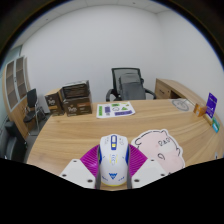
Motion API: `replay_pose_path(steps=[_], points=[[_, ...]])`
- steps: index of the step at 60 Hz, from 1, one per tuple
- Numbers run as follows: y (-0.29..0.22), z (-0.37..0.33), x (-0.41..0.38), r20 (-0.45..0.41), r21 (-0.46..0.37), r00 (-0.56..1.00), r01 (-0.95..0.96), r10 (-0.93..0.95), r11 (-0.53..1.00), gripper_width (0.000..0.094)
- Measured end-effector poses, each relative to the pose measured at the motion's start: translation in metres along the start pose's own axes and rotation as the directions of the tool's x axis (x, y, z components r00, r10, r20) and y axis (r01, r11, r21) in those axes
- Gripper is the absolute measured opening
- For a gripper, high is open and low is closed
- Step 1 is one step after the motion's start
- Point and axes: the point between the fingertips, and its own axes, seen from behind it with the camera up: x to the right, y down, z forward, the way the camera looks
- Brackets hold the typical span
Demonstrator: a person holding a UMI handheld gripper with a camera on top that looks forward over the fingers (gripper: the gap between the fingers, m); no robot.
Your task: Arrange mouse
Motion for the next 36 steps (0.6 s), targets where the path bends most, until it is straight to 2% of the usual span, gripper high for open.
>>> replay_pose_path(steps=[10, 15, 16, 20, 23, 24, 25, 33, 36], points=[[-0.026, 0.054, 0.098, -0.029, -0.004, 0.999, 0.022, -0.022, 1.0, 0.0343], [-0.013, 0.076, 0.117, -0.029, -0.052, 0.999, 0.024, -0.026, 0.998, 0.0345], [-0.012, 0.076, 0.138, -0.018, -0.069, 0.999, 0.025, -0.027, 0.997, 0.0345], [0.004, 0.086, 0.141, 0.006, -0.111, 1.0, 0.026, -0.026, 0.993, 0.0348], [0.03, 0.094, 0.143, 0.036, -0.18, 0.999, 0.038, -0.032, 0.983, 0.038], [0.02, 0.096, 0.143, 0.044, -0.137, 0.998, 0.039, -0.034, 0.99, 0.0377], [0.022, 0.096, 0.144, 0.052, -0.13, 0.998, 0.045, -0.039, 0.99, 0.0379], [0.024, 0.095, 0.143, 0.066, -0.156, 0.996, 0.064, -0.054, 0.986, 0.0506], [0.025, 0.09, 0.141, 0.073, -0.171, 0.996, 0.066, -0.054, 0.983, 0.0622]])
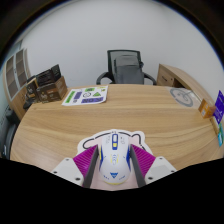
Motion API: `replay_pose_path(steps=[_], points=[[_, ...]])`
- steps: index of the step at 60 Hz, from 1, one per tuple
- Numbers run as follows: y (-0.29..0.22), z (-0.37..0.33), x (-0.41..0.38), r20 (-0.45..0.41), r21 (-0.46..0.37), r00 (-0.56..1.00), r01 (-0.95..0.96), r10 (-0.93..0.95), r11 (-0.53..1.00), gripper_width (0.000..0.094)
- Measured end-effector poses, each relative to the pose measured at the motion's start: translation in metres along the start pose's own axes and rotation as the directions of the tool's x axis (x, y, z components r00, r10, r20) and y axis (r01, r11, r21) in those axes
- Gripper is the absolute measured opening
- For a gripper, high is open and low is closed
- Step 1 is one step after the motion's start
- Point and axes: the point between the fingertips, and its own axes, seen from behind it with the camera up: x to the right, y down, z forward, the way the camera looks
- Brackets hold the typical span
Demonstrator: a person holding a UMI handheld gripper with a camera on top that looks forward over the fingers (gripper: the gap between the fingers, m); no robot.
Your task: Arrange mouse
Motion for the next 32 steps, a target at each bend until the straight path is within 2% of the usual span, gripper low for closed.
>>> replay_pose_path(steps=[2, 3, 6, 16, 23, 32], points=[[-0.001, -0.006, -0.001, 0.002, 0.0, 1.0, 0.0, 0.0, 1.0, 0.0768], [-0.003, -0.01, -0.002, 0.002, 0.009, 1.0, 0.001, -0.001, 1.0, 0.0874], [-0.014, -0.024, -0.01, -0.003, 0.05, 1.0, 0.001, -0.001, 0.999, 0.0832], [-0.014, -0.096, -0.027, -0.02, 0.132, 1.0, 0.021, -0.018, 0.991, 0.0833], [0.004, -0.161, -0.047, -0.024, 0.17, 1.0, 0.0, 0.005, 0.985, 0.0832], [0.054, -0.245, -0.081, -0.021, 0.191, 0.999, -0.044, 0.049, 0.981, 0.0832]])
